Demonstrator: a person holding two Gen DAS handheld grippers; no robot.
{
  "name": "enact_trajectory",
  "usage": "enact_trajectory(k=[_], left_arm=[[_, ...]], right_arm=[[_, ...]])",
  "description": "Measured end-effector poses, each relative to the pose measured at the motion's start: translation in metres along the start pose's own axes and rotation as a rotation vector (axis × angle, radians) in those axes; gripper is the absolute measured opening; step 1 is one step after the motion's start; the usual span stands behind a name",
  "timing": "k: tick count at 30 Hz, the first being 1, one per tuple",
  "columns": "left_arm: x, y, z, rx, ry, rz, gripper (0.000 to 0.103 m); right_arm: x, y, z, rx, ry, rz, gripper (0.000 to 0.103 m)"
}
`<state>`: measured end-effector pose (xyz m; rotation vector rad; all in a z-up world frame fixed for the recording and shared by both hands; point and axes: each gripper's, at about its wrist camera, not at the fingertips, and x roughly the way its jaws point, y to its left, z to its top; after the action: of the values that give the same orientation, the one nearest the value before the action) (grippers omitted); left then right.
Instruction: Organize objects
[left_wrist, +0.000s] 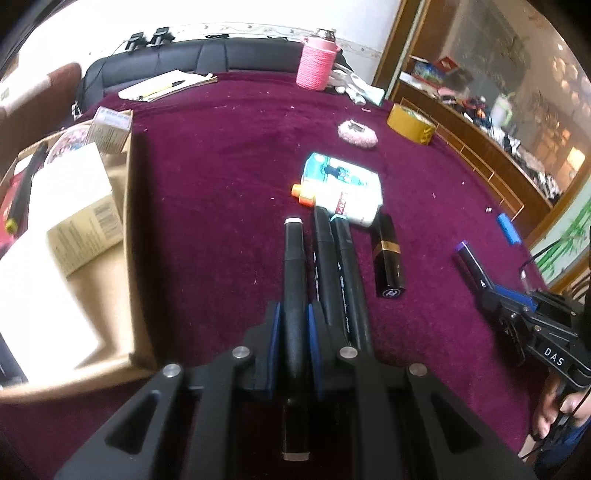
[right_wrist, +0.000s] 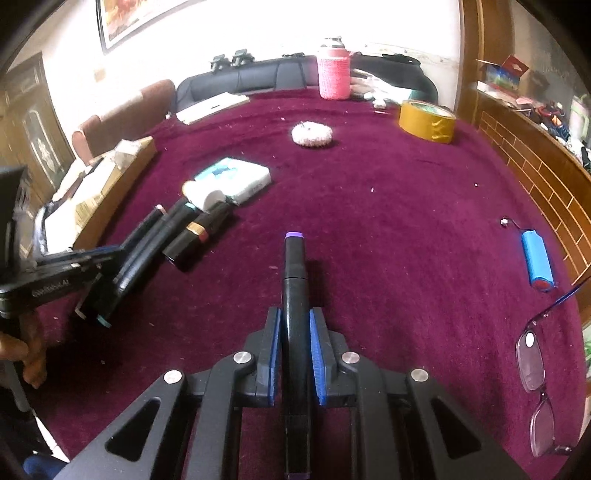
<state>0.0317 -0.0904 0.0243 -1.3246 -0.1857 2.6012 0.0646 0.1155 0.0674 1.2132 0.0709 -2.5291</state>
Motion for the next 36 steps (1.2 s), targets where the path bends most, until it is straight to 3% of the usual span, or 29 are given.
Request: enact_trajectory(k=[9,17,24,28,36], left_arm=[[-0.031,0.002,0.0,-0.047,-0.067,-0.063,0.014],[-0.075,0.019,0.006,-0.079,-0.166,-0.08,0.014],[-0.118,0.066,0.004,-0.167,-0.268,-0.034,0.014],[-0.134,0.111,-0.003,-0.27,-0.313,0.014,0.014],[-0.135,0.167,-0.014,-0.407,-0.332,0.073,0.014]], right_arm=[[-0.006,0.014,0.009,0.005,-0.006,0.08,0.016],[-0.01,0.052,0.026,-0.051,0.009,0.169,0.016],[-0.011,0.107,0.053,-0.117,0.016,0.278,0.017],[-0.011,0.15,0.072,-0.166,-0.002,0.325,0.017],[0.009,0.228,0.11,-0.206,-0.007,0.397,0.017]])
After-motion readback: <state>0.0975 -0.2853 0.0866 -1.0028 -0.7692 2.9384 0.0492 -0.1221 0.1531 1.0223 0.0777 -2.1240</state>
